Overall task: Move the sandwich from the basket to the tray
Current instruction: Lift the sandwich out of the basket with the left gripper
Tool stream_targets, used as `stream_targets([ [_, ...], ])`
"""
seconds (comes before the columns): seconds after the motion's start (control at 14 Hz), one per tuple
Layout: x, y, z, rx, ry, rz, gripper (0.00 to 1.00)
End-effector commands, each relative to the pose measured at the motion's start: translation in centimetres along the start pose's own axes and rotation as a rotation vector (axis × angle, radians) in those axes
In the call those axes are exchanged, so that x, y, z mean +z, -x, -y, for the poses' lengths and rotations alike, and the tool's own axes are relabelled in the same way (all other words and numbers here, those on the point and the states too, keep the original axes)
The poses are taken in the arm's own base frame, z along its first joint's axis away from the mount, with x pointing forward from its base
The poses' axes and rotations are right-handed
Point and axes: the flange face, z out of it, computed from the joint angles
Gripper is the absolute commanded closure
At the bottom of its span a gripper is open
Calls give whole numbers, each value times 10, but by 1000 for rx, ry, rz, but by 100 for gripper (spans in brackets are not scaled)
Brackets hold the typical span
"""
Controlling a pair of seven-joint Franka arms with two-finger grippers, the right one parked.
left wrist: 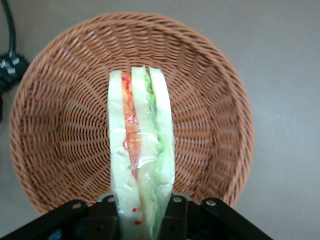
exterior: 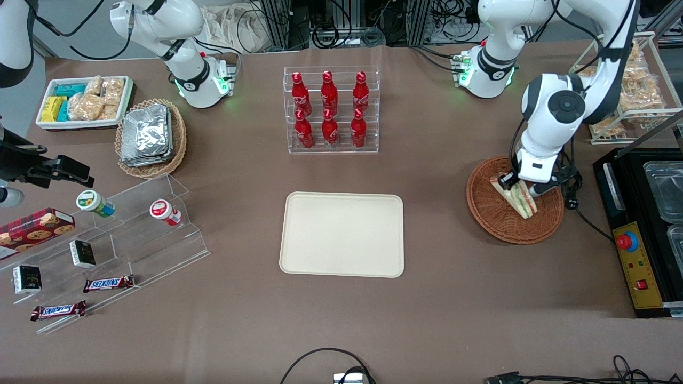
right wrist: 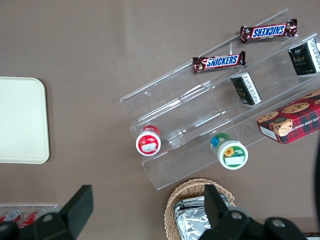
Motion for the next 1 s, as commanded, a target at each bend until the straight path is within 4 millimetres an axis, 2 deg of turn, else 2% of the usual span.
stream_targets([
  [0.0, -24, 7, -8, 206, -5, -27, 76],
  [0.29, -37, 25, -53, 404, 28, -58, 75],
  [0.5, -55, 40, -104, 537, 92, -74, 72],
  [0.71, -56, 58, -147, 629, 146, -76, 70],
  [0.93, -48, 65, -194, 636, 205, -47, 70],
])
